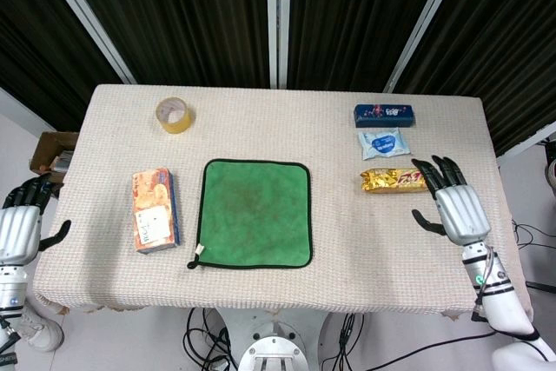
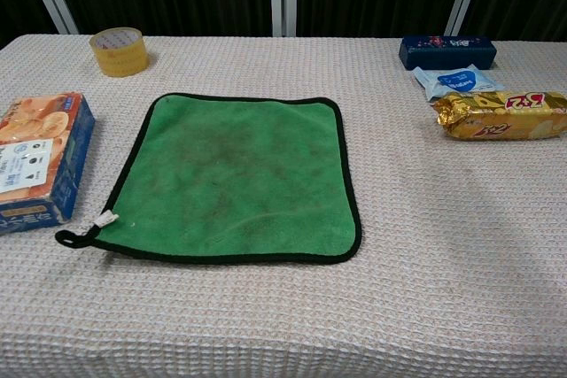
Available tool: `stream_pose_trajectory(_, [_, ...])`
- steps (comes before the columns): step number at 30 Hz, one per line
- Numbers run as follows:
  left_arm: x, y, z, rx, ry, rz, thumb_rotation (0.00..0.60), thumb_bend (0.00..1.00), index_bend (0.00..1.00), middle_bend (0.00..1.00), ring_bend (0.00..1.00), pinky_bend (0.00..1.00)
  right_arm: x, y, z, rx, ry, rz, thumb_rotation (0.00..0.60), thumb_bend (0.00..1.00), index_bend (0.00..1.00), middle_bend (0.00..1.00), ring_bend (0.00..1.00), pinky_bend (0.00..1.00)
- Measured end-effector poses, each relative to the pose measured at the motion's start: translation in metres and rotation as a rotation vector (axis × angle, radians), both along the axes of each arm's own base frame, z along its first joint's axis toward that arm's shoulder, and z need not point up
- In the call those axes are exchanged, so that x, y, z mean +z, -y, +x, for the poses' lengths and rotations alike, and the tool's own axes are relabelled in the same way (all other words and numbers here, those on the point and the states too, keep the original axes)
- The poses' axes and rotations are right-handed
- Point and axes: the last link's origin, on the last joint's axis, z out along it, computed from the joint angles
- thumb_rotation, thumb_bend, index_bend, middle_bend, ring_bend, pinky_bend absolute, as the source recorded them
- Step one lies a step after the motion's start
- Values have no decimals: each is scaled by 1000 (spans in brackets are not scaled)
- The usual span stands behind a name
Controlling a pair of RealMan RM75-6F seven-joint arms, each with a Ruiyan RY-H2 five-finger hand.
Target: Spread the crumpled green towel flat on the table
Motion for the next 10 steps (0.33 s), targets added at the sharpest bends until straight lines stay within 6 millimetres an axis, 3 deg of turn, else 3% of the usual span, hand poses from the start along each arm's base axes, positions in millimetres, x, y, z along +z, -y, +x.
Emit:
stream_pose_trajectory(5, [1, 32, -8, 20, 19, 1, 600, 256, 218, 117, 105, 167, 7, -32, -22, -29, 52, -37, 600, 214, 48, 116, 0, 0])
stream_pose_trajectory(10, [-2, 63, -2, 5, 31, 24, 600, 254, 218, 117, 105, 167, 12, -67, -44, -71, 109, -96, 600, 216, 48, 116, 0, 0])
